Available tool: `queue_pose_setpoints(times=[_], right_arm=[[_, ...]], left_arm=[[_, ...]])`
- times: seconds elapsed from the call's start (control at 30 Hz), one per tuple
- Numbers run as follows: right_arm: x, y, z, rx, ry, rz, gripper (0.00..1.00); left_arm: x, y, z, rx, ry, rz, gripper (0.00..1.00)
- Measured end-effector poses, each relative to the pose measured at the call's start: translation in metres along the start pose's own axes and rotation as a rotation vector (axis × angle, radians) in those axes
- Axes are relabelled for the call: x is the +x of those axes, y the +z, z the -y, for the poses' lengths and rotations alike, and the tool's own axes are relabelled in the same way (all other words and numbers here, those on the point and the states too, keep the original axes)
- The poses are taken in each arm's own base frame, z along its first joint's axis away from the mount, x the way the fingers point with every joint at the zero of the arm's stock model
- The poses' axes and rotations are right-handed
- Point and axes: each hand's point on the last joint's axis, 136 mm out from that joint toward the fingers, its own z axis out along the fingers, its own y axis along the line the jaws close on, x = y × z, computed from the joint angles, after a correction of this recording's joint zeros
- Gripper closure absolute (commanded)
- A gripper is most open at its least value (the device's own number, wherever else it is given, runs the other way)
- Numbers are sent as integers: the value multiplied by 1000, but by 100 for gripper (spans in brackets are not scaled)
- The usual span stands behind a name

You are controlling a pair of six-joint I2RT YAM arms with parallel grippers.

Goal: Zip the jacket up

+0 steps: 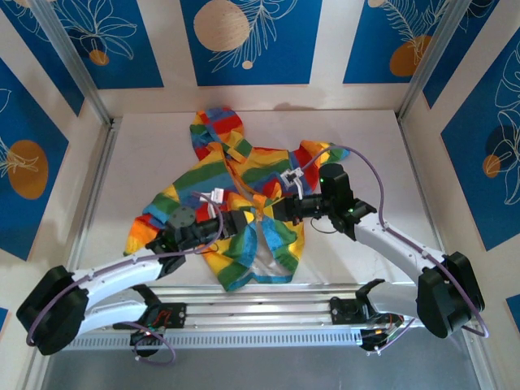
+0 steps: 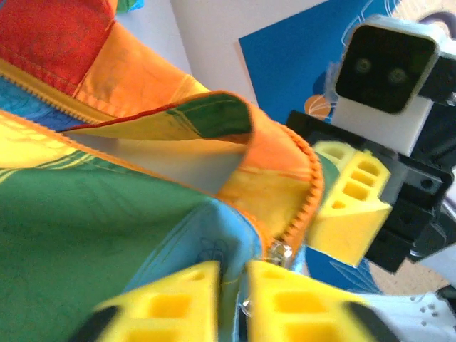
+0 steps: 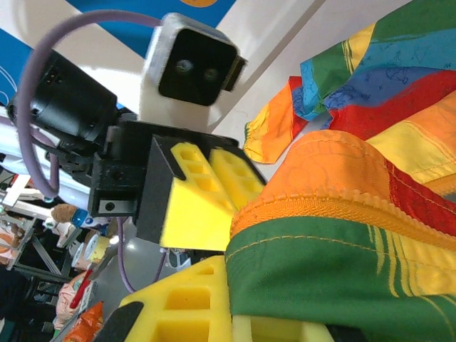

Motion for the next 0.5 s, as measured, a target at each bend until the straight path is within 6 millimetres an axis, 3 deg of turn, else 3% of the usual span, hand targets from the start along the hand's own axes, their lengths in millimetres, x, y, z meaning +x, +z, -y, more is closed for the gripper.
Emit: queue_pose_setpoints(times=[0.2, 0.5], right_arm=[[5, 7, 10, 4, 35, -23, 100], [25, 30, 30, -9, 103, -96, 100]], left_arm=[[1, -16, 12, 21, 45, 22, 100], [19, -23, -31, -102, 15, -9, 100]])
